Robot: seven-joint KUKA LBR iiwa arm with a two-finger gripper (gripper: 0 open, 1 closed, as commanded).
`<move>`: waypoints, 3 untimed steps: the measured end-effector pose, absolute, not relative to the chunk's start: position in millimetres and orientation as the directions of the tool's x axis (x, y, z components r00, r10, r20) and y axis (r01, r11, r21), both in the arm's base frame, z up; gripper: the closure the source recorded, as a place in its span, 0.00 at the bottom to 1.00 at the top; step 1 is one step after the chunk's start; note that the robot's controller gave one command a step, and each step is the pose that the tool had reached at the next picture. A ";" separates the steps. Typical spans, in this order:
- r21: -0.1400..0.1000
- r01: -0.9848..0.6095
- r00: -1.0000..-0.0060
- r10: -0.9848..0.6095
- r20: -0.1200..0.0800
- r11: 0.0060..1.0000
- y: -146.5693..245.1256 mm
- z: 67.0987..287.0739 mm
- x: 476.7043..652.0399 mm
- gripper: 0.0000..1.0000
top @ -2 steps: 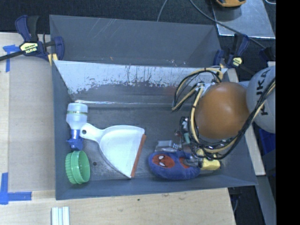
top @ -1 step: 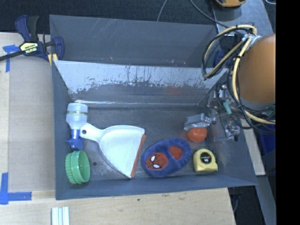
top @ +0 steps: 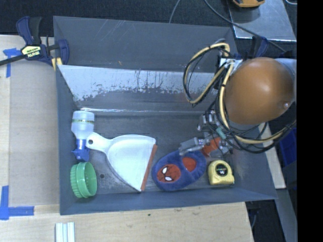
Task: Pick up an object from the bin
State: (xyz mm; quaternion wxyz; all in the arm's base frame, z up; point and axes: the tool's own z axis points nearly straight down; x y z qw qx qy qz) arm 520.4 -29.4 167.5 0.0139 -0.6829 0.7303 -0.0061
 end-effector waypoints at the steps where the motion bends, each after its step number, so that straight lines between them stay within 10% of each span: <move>1: -0.028 -0.966 0.256 -0.967 -0.004 -0.256 -23.6 90.6 539.7 0.00; 2: -0.027 -0.967 0.254 -0.967 -0.003 -0.254 -24.1 91.8 540.2 1.00; 3: -0.030 -0.970 0.241 -0.971 -0.005 -0.241 -15.2 106.6 539.4 1.00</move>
Offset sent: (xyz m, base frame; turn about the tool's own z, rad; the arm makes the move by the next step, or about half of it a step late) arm 0.0196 0.0057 -0.0760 -0.3277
